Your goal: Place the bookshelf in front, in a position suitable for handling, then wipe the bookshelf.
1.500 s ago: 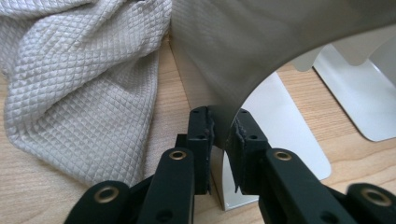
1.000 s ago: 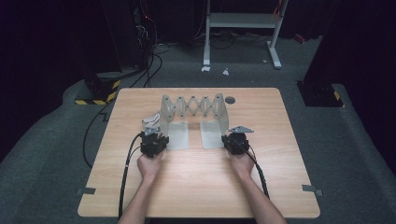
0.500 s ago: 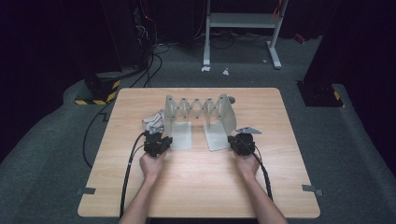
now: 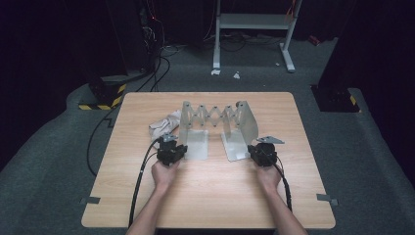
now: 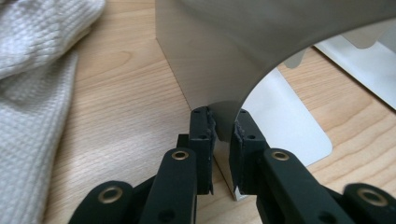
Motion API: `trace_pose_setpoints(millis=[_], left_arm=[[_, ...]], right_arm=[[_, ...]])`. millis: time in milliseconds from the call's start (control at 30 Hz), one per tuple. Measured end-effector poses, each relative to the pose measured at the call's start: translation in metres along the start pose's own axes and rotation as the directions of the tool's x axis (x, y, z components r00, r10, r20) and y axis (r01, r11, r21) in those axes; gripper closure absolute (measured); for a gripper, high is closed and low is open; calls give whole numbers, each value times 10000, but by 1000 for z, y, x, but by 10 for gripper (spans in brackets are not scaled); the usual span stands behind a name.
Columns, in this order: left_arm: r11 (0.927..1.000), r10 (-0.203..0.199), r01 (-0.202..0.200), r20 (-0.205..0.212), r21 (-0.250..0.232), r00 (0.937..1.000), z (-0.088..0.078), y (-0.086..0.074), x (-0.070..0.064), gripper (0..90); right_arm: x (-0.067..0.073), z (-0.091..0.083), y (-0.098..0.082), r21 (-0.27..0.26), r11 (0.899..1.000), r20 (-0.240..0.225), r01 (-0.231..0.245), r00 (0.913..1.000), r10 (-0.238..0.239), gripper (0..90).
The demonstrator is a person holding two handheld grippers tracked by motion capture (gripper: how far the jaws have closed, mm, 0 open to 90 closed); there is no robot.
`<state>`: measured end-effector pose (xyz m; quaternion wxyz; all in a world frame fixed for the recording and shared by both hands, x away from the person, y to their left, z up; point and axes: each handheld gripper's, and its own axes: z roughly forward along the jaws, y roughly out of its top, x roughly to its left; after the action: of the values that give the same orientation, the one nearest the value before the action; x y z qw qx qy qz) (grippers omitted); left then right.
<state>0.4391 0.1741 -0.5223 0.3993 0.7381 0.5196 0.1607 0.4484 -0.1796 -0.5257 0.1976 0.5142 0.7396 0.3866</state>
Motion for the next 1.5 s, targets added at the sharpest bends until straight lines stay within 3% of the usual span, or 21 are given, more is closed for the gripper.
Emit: trace_pose_setpoints(millis=[67,233,467,700,867,967,1033,1200,1333,1433,1500], left_arm=[[9997,225,-224,-116,127,9997,1,2,-4,802],[9993,330,-333,179,147,9993,4,2,-11,795],[9961,770,-787,442,394,9961,7,5,-24,796],[9947,788,-834,744,603,9941,9,6,-37,794],[9940,918,-954,673,533,9935,9,3,-43,794],[9935,888,-947,900,627,9920,10,4,-41,779],[9926,835,-941,1313,768,9878,9,4,-38,710],[9883,1012,-1136,1194,1019,9877,7,2,-37,470],[9848,1199,-1326,1133,1124,9863,3,3,-36,379],[9829,1409,-1526,1129,1033,9836,-4,3,-34,346],[9854,1315,-1431,1212,924,9839,-8,4,-30,333]], right_arm=[[-2,-1,0,21,10000,54,68,10000,-68,880],[-2,-9,-4,125,9972,551,742,9957,-748,869],[-11,-20,-12,109,9986,701,511,9962,-518,867],[-13,-26,-18,-48,9995,963,305,9949,-299,857],[-14,-27,-18,-18,9997,1012,254,9946,-251,846],[-15,-26,-18,-21,9990,920,440,9948,-436,782],[-17,-22,-18,23,9995,624,318,9975,-318,693],[-17,-19,-18,72,9993,528,357,9980,-360,562],[-19,-18,-19,473,9974,723,540,9957,-574,467],[-21,-18,-19,462,9981,452,417,9980,-438,433],[-21,-18,-19,478,9977,484,472,9976,-495,428]])
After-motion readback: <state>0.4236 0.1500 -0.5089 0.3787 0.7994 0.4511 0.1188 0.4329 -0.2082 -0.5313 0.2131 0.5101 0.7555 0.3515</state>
